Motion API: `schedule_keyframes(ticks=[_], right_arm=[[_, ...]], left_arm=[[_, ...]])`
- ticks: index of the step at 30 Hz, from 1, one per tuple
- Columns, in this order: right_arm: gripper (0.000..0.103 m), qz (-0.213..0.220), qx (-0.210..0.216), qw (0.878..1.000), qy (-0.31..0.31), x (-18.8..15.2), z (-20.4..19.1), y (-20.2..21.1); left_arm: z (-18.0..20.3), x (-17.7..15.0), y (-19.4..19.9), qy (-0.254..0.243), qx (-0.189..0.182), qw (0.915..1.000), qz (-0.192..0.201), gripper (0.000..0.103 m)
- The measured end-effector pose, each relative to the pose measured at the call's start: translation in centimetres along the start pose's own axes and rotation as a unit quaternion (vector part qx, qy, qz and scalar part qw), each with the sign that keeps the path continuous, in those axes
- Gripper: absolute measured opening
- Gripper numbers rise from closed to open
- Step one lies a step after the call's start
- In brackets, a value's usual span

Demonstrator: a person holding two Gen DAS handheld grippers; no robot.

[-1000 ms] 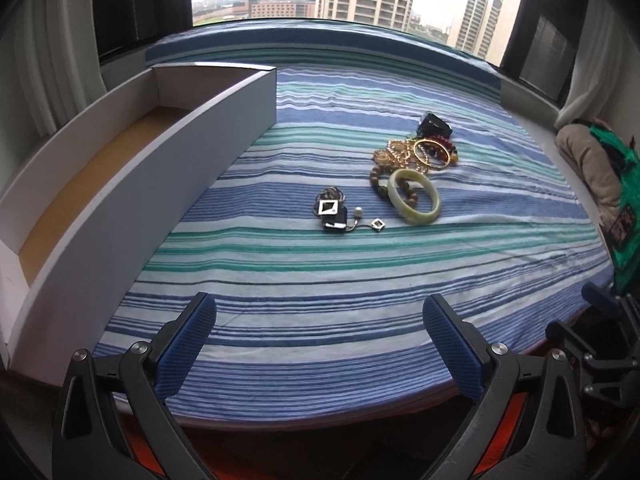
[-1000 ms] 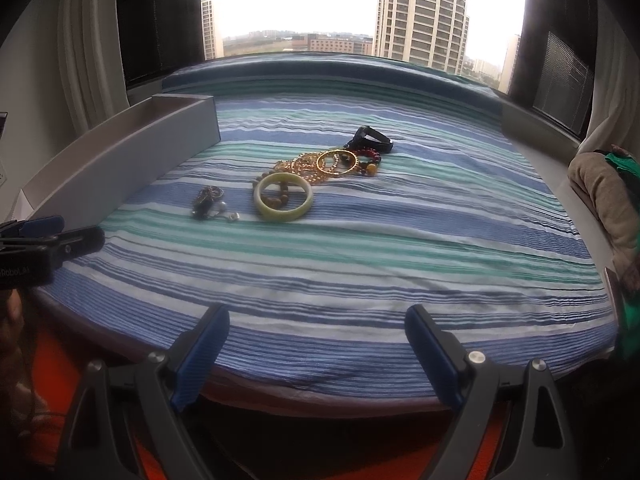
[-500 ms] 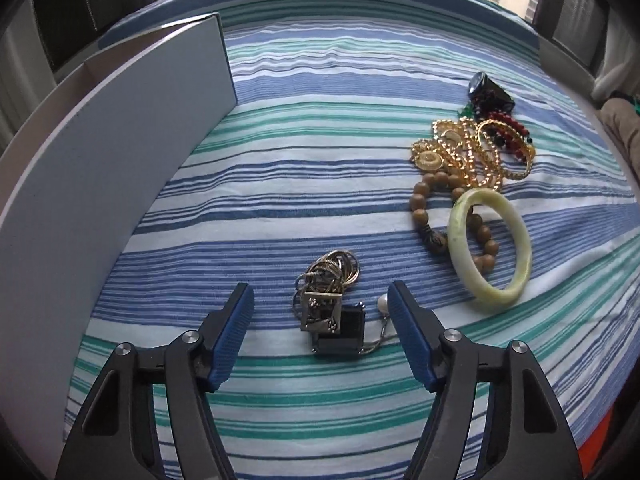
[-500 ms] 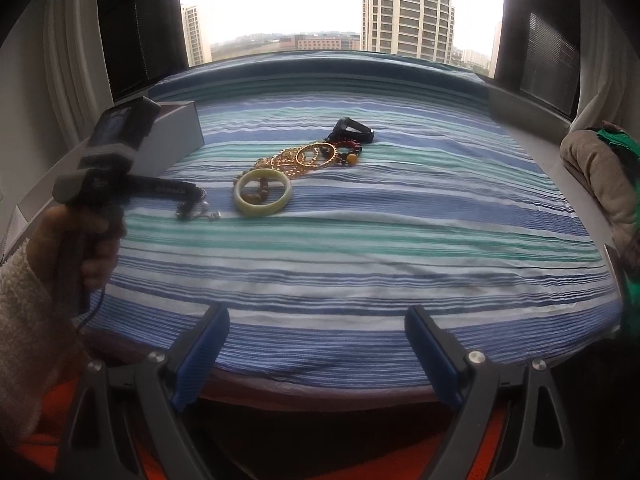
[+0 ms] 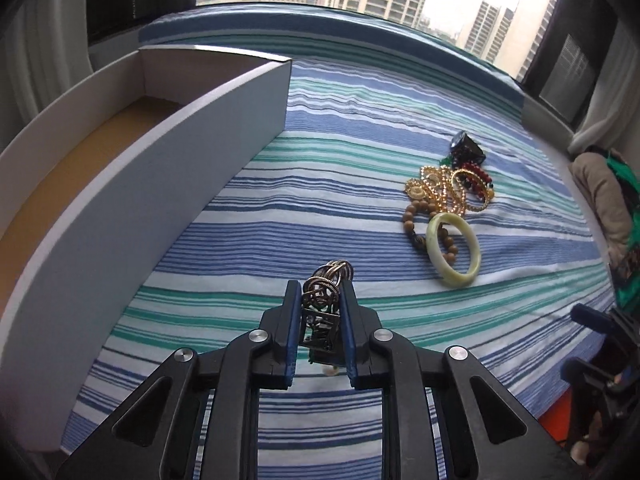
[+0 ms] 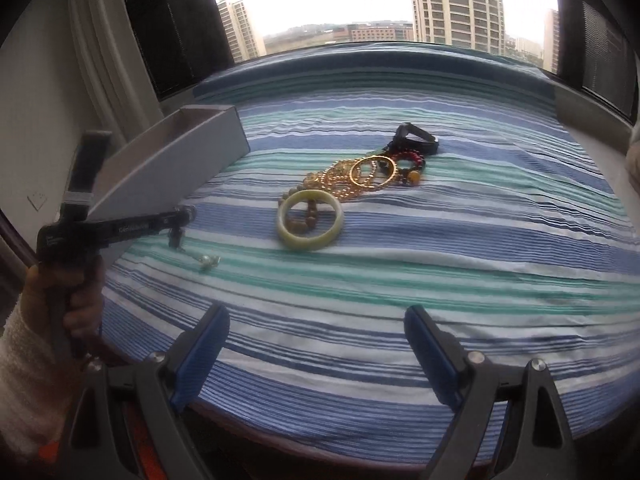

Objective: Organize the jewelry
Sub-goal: 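Grasp the pale green jade bangle with the right tool while the left lifts the pendant toward the box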

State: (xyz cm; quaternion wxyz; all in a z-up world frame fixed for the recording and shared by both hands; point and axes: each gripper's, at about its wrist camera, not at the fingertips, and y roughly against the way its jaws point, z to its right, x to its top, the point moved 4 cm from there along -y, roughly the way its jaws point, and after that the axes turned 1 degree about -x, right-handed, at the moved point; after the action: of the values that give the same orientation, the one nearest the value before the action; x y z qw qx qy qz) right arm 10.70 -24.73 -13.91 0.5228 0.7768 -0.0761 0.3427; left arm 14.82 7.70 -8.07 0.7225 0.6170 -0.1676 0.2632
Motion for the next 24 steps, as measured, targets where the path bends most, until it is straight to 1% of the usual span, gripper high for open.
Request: schedule_keyframes(ticks=[2, 3, 4, 6, 8, 9, 12, 13, 14, 16, 18, 20, 22, 24], right_arm=[[0.069, -0.023, 0.030, 0.999, 0.032, 1.7, -1.3, -3.1], [0.051, -0.028, 0.030, 0.998, 0.043, 2.5, -1.8, -4.5], [0.046, -0.031, 0.026, 0.998, 0.055, 3.4, -2.3, -5.8], [0.046, -0.035, 0.016, 0.996, 0.076, 4.7, -3.2, -8.0], [0.045, -0.051, 0.012, 0.995, 0.085, 5.5, -3.9, -10.1], [0.042, -0.056, 0.004, 0.994, 0.090, 5.7, -4.2, -11.0], [0.042, -0.072, -0.039, 0.991, 0.103, 6.1, -4.3, -13.3], [0.039, -0.077, -0.043, 0.991, 0.101, 6.1, -4.2, -13.8], [0.035, -0.081, -0.045, 0.991, 0.098, 6.1, -4.1, -14.2], [0.011, -0.079, -0.061, 0.990, 0.101, 6.3, -3.8, -14.5], [0.010, -0.074, -0.052, 0.993, 0.080, 6.5, -3.3, -14.1], [0.010, -0.062, -0.039, 0.996, 0.058, 6.9, -2.9, -12.8], [0.010, -0.047, -0.010, 0.999, 0.021, 7.6, -2.3, -10.9], [0.010, -0.028, 0.023, 0.999, -0.005, 8.7, -2.5, -8.8]], left_arm=[[-1.0, -0.2, 2.1, 0.007, 0.003, 0.9999, 0.011, 0.017], [-1.4, -0.2, 2.9, 0.011, 0.005, 0.9998, 0.017, 0.017], [-1.9, -0.3, 3.9, 0.014, 0.005, 0.9996, 0.023, 0.017], [-2.9, -0.5, 5.7, 0.021, 0.006, 0.9991, 0.035, 0.017], [-3.9, -0.5, 7.2, 0.027, 0.008, 0.9986, 0.045, 0.017], [-4.4, -0.5, 7.8, 0.030, 0.009, 0.9983, 0.049, 0.018], [-5.5, -0.4, 9.2, 0.037, 0.011, 0.9974, 0.060, 0.018], [-5.7, -0.4, 9.6, 0.039, 0.013, 0.9971, 0.064, 0.018], [-6.0, -0.5, 9.8, 0.040, 0.014, 0.9969, 0.066, 0.018], [-6.4, -0.5, 10.3, 0.043, 0.011, 0.9966, 0.069, 0.018], [-6.8, -0.4, 10.9, 0.045, 0.005, 0.9965, 0.071, 0.018], [-7.4, 0.0, 11.8, 0.049, 0.000, 0.9959, 0.076, 0.018], [-8.4, 0.7, 13.2, 0.056, 0.000, 0.9946, 0.087, 0.018], [-9.6, 1.7, 14.8, 0.061, 0.013, 0.9926, 0.105, 0.018]])
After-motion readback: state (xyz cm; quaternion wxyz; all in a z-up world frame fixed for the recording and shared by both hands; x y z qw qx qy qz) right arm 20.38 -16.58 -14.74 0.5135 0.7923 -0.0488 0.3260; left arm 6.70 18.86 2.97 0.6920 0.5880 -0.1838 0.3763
